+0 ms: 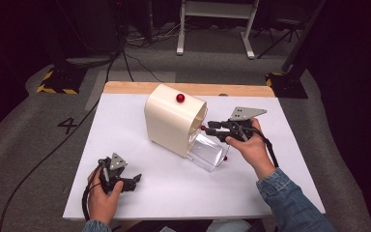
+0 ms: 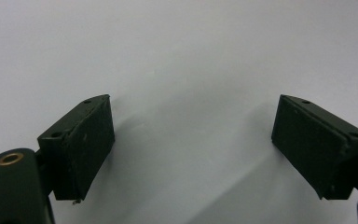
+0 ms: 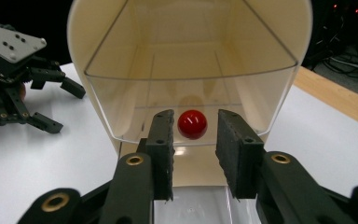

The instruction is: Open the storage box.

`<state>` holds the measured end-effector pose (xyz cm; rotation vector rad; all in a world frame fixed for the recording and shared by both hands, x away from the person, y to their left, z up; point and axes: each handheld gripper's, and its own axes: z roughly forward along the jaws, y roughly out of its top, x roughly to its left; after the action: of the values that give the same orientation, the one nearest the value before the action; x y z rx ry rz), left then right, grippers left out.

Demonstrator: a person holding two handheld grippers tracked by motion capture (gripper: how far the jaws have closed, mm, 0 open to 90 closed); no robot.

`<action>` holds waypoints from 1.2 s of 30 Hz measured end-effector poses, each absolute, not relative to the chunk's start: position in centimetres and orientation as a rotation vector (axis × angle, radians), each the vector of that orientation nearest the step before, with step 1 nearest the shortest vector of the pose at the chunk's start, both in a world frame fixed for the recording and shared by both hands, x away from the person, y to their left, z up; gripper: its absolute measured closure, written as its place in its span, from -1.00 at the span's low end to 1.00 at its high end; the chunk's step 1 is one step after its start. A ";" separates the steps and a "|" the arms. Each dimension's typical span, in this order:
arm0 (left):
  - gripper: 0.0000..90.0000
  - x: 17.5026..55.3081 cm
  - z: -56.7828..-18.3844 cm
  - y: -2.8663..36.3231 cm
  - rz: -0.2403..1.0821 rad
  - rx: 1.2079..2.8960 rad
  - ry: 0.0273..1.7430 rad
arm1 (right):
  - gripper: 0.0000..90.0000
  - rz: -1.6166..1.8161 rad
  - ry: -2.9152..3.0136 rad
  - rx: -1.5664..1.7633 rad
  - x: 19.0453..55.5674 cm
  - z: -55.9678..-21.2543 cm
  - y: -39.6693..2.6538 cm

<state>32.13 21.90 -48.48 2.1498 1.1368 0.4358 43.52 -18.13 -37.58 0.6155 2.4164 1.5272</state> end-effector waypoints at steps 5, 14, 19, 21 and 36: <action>-0.71 32.1 -48.5 21.9 0.435 2.150 1.137 | 0.53 1.514 2.432 0.622 43.9 -38.3 -17.5; -0.71 32.1 -48.5 21.9 0.433 2.152 1.139 | 0.65 1.492 2.437 0.602 44.0 -38.6 -17.0; -0.71 32.2 -48.4 21.9 0.428 2.151 1.142 | 0.66 1.487 2.430 0.588 43.8 -38.5 -17.1; -0.71 32.2 -48.4 21.9 0.427 2.151 1.142 | 0.66 1.487 2.431 0.587 43.7 -38.4 -17.1; -0.71 32.2 -48.4 21.9 0.423 2.150 1.145 | 0.66 1.517 2.406 0.635 41.4 -38.6 -21.1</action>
<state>32.20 21.89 -48.42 2.1503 1.1448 0.4234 41.42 -21.13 -38.62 0.6352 2.4060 1.5168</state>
